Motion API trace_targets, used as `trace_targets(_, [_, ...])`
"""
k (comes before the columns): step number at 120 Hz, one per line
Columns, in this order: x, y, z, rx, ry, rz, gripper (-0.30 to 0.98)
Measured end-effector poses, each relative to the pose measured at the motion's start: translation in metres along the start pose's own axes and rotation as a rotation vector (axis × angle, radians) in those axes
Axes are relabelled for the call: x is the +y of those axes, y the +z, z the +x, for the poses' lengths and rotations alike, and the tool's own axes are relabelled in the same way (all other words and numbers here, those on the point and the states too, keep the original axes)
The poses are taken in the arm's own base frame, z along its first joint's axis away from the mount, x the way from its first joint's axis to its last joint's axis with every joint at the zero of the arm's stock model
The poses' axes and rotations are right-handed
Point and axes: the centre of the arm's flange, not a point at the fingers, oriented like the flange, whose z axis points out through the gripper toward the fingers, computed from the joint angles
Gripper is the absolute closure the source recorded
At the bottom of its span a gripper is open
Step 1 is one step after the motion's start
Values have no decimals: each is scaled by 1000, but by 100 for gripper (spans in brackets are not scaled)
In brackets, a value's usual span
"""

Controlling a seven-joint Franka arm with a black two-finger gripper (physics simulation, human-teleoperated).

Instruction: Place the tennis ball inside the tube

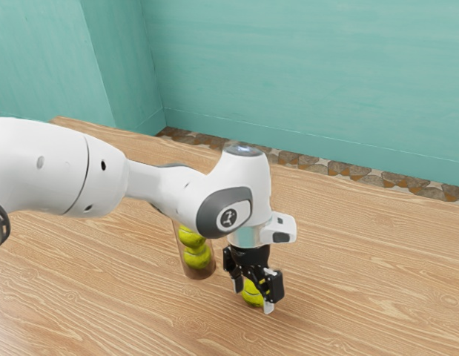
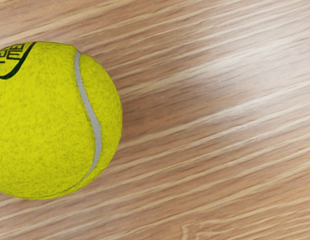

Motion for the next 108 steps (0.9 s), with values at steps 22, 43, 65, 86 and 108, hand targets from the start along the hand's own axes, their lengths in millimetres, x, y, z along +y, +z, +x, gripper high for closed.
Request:
trace_targets(22, [-17,3,8,49,-21,4,2])
trace_targets(43, [-34,11,22,76,-43,15,2])
trace_targets(65, [-36,28,29,69,-43,26,2])
trace_targets(86, [-36,37,30,62,-46,25,2])
trace_targets(108, [-34,45,29,53,-51,21,4])
